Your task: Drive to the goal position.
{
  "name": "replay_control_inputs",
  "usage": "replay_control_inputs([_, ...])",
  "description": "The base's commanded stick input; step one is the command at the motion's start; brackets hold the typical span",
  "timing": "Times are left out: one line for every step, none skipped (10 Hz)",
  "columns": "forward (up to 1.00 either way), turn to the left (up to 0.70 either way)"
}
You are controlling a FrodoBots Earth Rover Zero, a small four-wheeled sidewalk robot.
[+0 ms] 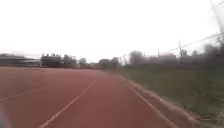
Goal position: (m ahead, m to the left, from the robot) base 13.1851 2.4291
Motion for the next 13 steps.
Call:
replay_control_inputs([0.7,0.0])
replay_control_inputs([0.7,0.0])
replay_control_inputs([0.7,0.02])
replay_control_inputs([0.7,0.07])
replay_control_inputs([0.7,-0.07])
replay_control_inputs([0.7,-0.26])
replay_control_inputs([0.7,-0.33])
replay_control_inputs([0.7,0.03])
replay_control_inputs([0.7,0.08])
replay_control_inputs([0.7,0.03])
replay_control_inputs([0.7,0.0])
replay_control_inputs([0.7,0.0])
replay_control_inputs([0.7,0.0])
